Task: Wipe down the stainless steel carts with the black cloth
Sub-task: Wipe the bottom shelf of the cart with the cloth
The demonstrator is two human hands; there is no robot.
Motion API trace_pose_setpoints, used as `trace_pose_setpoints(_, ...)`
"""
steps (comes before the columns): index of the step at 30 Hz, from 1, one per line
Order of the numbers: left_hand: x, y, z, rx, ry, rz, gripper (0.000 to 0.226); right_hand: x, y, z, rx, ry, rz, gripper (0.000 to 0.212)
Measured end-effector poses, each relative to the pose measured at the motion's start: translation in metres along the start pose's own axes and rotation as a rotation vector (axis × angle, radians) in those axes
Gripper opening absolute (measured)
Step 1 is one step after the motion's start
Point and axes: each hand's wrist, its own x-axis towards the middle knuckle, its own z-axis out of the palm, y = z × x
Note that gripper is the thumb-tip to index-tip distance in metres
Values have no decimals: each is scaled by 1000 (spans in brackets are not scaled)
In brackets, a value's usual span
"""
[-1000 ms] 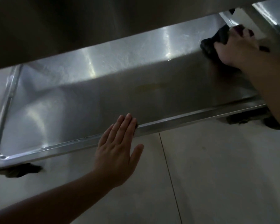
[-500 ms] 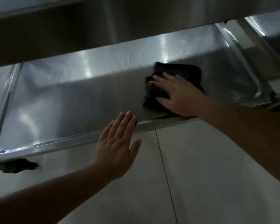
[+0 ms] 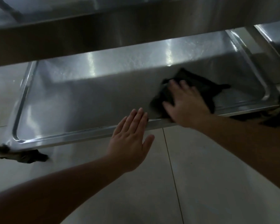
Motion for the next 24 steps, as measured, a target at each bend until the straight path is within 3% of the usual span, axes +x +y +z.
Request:
trace_pose_setpoints(3, 1, -1, -2, 0, -17, 6, 77, -1, -19, 1, 18, -94, -238, 74)
trace_pose_setpoints(6, 0, -3, -5, -19, -6, 33, 75, 11, 22, -16, -4, -70, -245, 77)
trace_pose_setpoints(10, -4, -16, -12, -55, 36, 85, 77, 35, 105, -33, 59, 97, 230, 83)
trace_pose_setpoints(12, -11, -35, -16, -18, 65, 19, 79, 50, 126, -35, 60, 106, 468, 87)
trace_pose_setpoints(14, -20, -63, -21, 3, 79, -102, 78, 68, 117, -31, 90, 105, 626, 85)
trace_pose_setpoints(16, -30, -89, -25, 11, 82, -220, 76, 85, 89, -27, 133, 88, 672, 81)
trace_pose_setpoints(19, -39, -106, -25, -9, 72, -304, 77, 100, 19, -13, 121, 42, 436, 78)
trace_pose_setpoints(24, -37, -103, -25, -52, 54, -339, 82, 83, -123, 16, -31, -97, -224, 73)
